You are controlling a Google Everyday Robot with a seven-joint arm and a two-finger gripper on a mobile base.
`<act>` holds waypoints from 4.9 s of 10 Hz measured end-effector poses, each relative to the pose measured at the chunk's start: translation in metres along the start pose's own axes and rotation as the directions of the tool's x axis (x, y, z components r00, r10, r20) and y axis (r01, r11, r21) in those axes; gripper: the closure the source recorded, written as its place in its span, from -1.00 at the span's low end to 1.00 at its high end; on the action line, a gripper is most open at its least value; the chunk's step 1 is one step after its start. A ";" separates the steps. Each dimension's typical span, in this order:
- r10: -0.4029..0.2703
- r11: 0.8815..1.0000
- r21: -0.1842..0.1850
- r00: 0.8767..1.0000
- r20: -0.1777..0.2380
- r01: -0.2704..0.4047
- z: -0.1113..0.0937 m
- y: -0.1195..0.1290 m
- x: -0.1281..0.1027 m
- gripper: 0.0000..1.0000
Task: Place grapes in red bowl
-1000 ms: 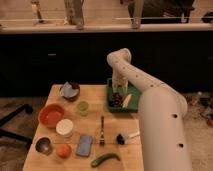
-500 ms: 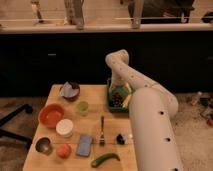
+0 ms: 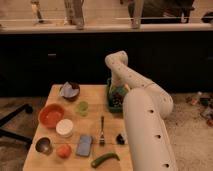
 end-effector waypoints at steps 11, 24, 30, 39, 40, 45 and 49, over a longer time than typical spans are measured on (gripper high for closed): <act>-0.057 0.995 -0.079 0.995 0.087 0.064 0.031 -0.010 -0.011 0.60; -0.085 0.996 -0.004 0.989 -0.118 0.085 -0.057 -0.011 -0.025 1.00; -0.126 0.992 0.003 0.974 -0.190 0.129 -0.091 -0.030 -0.043 1.00; -0.265 0.963 -0.009 0.932 -0.249 0.271 -0.132 -0.088 -0.104 1.00; -0.266 0.962 -0.009 0.931 -0.249 0.273 -0.132 -0.089 -0.104 1.00; -0.308 0.950 -0.016 0.919 -0.245 0.313 -0.130 -0.101 -0.112 1.00; -0.411 0.906 -0.013 0.875 -0.255 0.422 -0.141 -0.169 -0.137 1.00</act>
